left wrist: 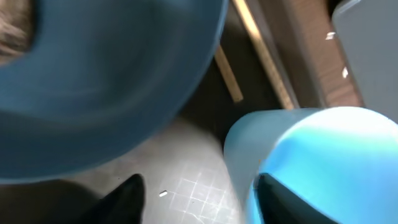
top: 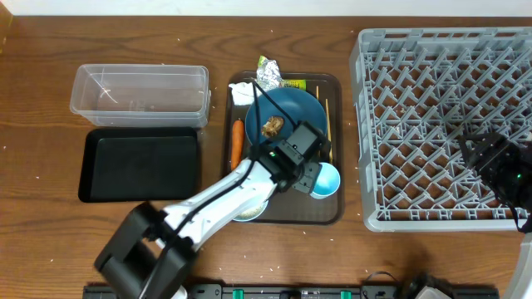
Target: Sort waste into correct bins and load items into the dishwasher rack
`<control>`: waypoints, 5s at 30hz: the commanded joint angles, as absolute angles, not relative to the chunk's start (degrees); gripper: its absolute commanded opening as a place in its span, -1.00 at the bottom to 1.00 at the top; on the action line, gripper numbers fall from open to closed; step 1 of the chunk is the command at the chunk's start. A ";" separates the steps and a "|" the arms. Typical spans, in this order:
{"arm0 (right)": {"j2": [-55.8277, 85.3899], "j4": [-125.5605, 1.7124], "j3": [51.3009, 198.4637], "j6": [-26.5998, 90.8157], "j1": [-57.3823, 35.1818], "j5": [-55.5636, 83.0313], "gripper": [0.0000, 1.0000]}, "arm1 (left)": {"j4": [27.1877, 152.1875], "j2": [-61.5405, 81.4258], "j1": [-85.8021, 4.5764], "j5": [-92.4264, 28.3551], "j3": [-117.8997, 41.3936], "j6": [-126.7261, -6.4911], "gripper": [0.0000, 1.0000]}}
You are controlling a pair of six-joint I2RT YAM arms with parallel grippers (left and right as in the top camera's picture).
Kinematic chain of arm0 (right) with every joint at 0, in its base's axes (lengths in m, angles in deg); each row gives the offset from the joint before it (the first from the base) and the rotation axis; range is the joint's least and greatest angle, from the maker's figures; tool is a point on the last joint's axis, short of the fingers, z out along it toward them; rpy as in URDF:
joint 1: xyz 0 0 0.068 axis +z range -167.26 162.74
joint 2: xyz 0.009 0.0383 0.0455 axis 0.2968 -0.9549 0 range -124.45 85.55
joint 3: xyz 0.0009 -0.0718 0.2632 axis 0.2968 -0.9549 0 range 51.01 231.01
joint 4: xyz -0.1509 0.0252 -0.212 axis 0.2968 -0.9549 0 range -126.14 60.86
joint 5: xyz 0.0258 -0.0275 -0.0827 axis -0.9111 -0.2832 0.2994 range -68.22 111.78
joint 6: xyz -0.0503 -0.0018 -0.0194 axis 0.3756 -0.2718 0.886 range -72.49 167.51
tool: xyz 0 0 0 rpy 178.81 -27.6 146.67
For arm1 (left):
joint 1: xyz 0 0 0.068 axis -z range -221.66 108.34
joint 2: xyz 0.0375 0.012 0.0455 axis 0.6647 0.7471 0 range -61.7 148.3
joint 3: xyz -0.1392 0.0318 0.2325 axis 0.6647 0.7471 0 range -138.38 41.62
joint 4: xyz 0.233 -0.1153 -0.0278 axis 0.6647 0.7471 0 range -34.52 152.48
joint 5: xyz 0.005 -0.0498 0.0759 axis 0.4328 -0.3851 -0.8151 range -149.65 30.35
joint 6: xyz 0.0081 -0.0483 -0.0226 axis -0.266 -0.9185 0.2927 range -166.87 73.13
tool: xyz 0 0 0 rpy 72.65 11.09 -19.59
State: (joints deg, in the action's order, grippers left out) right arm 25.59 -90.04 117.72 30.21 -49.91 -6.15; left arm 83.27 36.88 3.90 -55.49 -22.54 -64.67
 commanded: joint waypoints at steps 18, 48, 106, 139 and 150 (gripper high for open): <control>25.59 -91.44 118.45 47.95 -42.69 -22.41 0.36 | 94.40 15.92 -9.17 -33.52 -28.99 -59.10 -0.88; 23.60 -71.71 118.45 63.82 1.52 -41.66 0.18 | 92.52 15.81 -25.94 23.94 -28.79 -49.24 -0.88; 7.43 -100.03 118.45 28.22 -47.96 17.68 0.19 | 97.50 15.77 -26.48 -3.42 -28.79 -52.48 0.89; 7.45 -95.90 121.53 27.85 -53.91 12.30 -0.13 | 97.68 15.77 -26.48 -3.42 -28.79 -52.46 0.88; 7.40 -98.35 124.81 27.85 -53.95 12.65 -0.12 | 97.65 15.77 -26.48 -3.88 -28.79 -52.43 0.89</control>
State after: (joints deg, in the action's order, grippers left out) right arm 7.49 -98.20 124.24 27.54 -53.51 12.37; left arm 97.52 16.18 -26.55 -3.14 -28.90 -52.65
